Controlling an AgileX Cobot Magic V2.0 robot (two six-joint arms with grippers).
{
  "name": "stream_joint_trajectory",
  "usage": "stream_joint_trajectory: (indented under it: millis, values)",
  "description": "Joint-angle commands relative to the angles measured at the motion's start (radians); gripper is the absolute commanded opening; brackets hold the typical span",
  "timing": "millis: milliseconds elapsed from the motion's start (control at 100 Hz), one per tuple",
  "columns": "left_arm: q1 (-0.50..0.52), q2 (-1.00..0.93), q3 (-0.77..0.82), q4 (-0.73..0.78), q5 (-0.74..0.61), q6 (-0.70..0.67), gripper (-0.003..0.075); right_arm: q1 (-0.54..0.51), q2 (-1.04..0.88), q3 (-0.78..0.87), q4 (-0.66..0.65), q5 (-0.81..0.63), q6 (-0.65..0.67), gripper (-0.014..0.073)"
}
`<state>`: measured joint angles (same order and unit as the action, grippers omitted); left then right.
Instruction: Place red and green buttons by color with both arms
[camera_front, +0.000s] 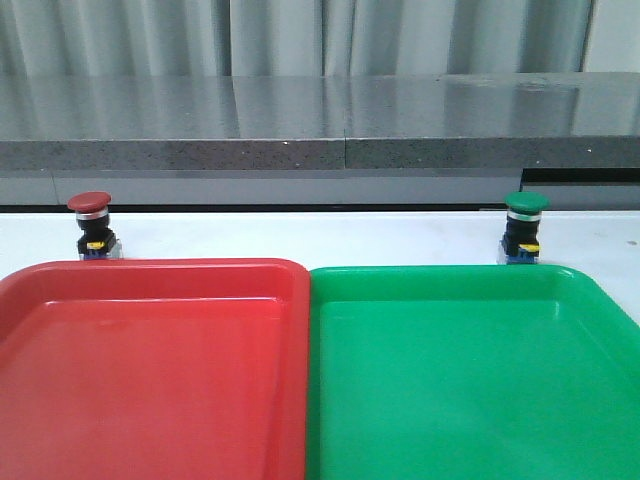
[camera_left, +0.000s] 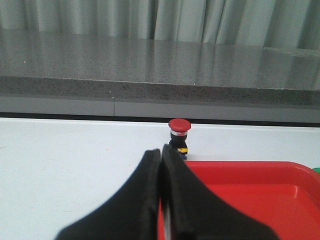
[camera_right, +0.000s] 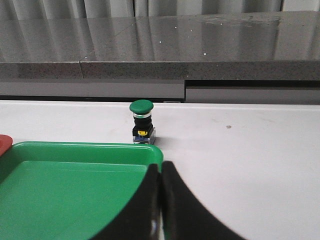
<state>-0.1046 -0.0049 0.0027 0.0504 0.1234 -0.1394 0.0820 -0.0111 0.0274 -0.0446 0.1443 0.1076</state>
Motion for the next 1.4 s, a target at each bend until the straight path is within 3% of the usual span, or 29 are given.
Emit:
stream_joint_trajectory:
  millis: [0, 960, 1150, 1390]
  values:
    - [0.001, -0.032, 0.04, 0.0, -0.083, -0.003, -0.0019, -0.006, -0.02, -0.015, -0.002, -0.08, -0.011, -0.0111]
    - [0.001, -0.032, 0.04, 0.0, -0.085, -0.003, -0.002, -0.006, -0.02, -0.015, -0.002, -0.08, -0.011, -0.0111]
    - [0.001, -0.032, 0.015, 0.009, -0.142, -0.003, -0.0019, -0.006, -0.02, -0.015, -0.002, -0.08, -0.011, -0.0111]
    - [0.001, 0.086, -0.187, -0.03, 0.045, -0.005, -0.0019, -0.006, -0.02, -0.015, -0.002, -0.08, -0.011, -0.0111]
